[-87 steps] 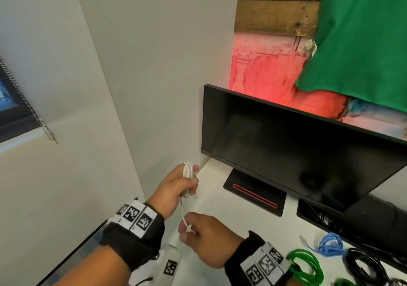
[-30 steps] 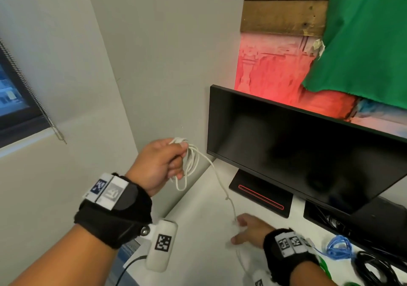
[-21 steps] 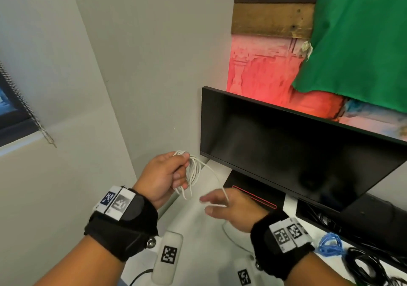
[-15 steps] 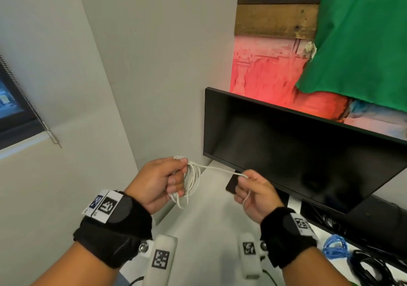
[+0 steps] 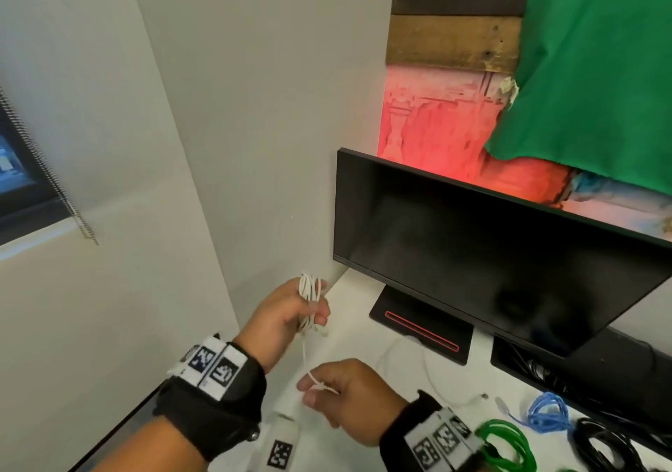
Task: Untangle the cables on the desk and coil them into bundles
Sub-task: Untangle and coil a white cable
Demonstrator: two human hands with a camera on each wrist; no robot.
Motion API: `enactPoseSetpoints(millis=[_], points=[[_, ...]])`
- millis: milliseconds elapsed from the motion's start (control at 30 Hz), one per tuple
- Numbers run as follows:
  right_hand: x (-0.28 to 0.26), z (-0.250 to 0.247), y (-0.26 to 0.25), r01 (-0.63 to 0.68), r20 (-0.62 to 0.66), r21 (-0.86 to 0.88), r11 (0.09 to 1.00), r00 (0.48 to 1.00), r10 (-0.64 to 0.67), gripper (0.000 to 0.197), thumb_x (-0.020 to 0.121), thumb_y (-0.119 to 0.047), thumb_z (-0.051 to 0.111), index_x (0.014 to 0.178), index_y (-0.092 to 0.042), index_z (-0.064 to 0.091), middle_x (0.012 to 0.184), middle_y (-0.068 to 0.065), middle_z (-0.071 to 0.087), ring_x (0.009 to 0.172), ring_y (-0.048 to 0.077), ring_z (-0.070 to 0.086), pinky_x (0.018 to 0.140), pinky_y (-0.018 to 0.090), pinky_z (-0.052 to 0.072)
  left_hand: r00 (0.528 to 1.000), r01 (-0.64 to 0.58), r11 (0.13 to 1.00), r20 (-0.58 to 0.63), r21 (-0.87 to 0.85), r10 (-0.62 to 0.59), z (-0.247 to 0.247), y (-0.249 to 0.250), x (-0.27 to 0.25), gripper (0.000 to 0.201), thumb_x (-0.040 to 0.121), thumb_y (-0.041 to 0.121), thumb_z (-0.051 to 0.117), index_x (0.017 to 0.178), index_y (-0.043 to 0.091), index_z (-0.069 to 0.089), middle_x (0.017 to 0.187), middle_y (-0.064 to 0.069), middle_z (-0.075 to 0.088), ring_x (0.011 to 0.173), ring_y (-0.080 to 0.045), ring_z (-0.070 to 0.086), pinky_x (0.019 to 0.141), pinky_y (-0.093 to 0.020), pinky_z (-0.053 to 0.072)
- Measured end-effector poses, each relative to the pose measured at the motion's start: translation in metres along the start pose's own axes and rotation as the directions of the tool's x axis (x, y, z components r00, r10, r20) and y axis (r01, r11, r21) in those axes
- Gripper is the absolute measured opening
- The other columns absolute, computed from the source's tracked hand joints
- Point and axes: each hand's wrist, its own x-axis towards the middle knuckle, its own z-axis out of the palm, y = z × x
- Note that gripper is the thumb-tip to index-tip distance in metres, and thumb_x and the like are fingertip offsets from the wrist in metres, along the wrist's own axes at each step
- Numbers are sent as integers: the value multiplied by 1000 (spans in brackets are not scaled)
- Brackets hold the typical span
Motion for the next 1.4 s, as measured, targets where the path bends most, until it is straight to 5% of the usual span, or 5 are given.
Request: enactPoseSetpoints(millis=[233,467,833,1000,1400], points=[[-11,-64,-24,167,-283,-139,976,938,-201,13,87,-34,68,80,-24,68,74,-12,67,68,0,60,65,17,46,955,-1,839,250,545,-162,-7,-44,-23,25,75,41,67,87,19,62,72,3,55,67,-14,52,66,-34,44],[-6,-72,28,115,-257,492,863,966,17,22,71,-38,80,68,-20,66,52,-1,39,45,13,33,47,23,32,956,135,978,237,160,-171,8,-27,-31,30,75,37,69,69,8,63,43,-8,46,37,-20,42,57,-32,48],[-1,-30,30,-142,-331,-135,981,939,90,37,99,-48,49,79,-23,68,67,-12,58,67,5,55,73,28,48,981,53,916,193,-399,28,15,-3,-12,49,77,15,57,115,-16,53,73,-16,48,67,-28,47,74,-40,46],[-17,6,5,43,-60,-294,955,996,-63,32,95,-51,43,77,-25,49,75,-7,57,74,15,56,73,33,47,1000,-12,990,-7,138,13,10,-15,-1,46,67,11,53,111,-1,58,71,-12,59,72,-24,53,75,-37,39],[-29,-62,-17,158,-343,-206,966,913,-222,25,72,-51,74,80,-32,60,65,-13,55,58,3,48,56,22,41,876,59,763,333,643,-349,21,-28,-23,14,61,20,55,72,27,60,65,-1,56,55,-16,51,58,-29,45]])
